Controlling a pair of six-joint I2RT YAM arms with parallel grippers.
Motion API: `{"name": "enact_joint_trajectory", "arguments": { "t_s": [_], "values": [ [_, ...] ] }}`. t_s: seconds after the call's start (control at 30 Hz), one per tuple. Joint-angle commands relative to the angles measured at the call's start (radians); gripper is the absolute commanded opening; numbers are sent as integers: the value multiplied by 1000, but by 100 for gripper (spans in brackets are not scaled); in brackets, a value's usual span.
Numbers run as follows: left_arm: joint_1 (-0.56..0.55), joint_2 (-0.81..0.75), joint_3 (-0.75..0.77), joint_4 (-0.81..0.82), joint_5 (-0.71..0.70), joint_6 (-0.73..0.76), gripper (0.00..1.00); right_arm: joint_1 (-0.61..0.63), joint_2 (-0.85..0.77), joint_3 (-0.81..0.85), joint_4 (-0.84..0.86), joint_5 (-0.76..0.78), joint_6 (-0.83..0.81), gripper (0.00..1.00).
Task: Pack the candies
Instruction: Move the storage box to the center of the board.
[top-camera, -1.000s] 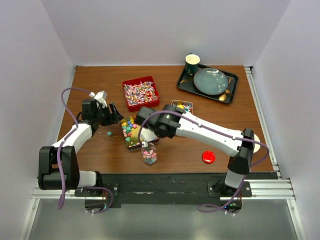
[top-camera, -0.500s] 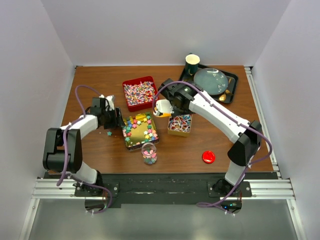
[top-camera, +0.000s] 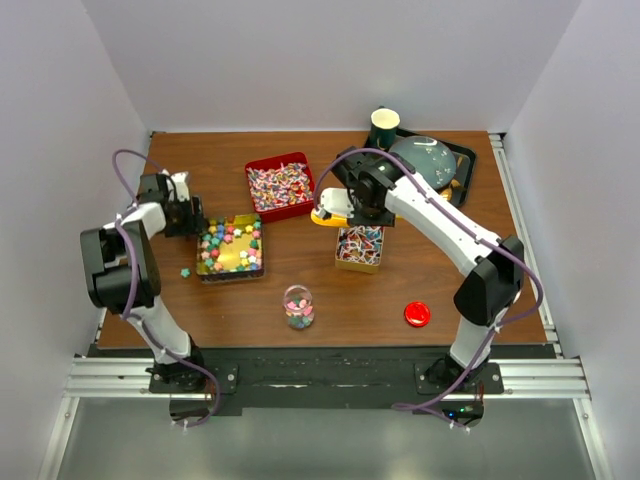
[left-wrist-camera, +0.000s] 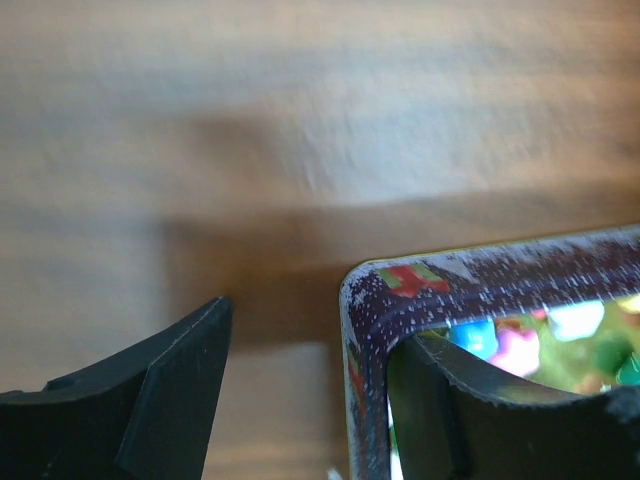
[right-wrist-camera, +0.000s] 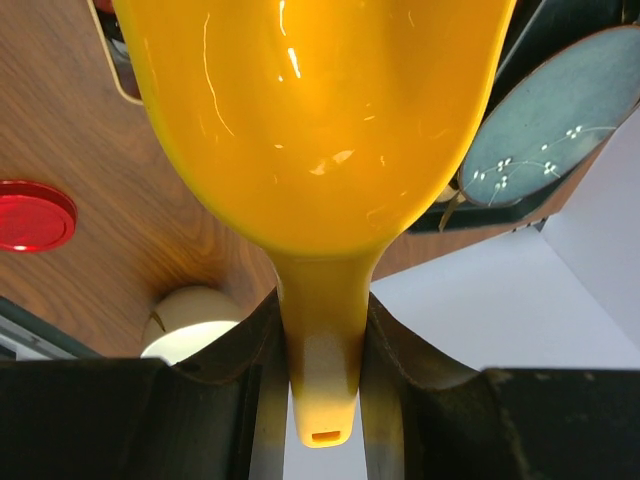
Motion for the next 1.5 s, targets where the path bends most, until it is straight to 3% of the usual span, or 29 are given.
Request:
{"name": "enact_joint_trajectory", "arguments": {
  "t_s": [0.0, 0.17, 0.33, 0.6, 0.7, 0.87, 1.0, 1.07, 1.23, 1.47],
  "values": [
    [8, 117, 166, -5, -81, 159, 66, -2, 30, 48, 26, -43, 23, 0],
    [39, 214, 335, -65, -138, 213, 66, -11, 44, 45, 31, -47, 20, 0],
    [45, 223, 372, -88, -166, 204, 66, -22, 63, 68, 31, -46, 23, 0],
    [80, 90, 273, -88, -174, 139, 67, -39, 81, 102, 32, -35, 19, 0],
    [77, -23, 283, -9, -136, 20, 70, -54, 89, 125, 26, -43, 28, 0],
    [-94, -82, 393, 12, -33, 61, 73, -87, 93, 119, 23, -66, 37, 0],
    [-202, -30, 460, -23, 373, 194, 71, -125, 99, 125, 25, -95, 54, 0],
    [-272, 37, 514, -98, 447, 269, 69, -154, 107, 137, 0, -106, 65, 0],
    [-421, 143, 579, -241, 491, 482, 64, -220, 109, 134, -21, -146, 102, 0],
    [-516, 237, 612, -281, 409, 533, 65, -278, 76, 82, -24, -159, 125, 0]
  ]
}}
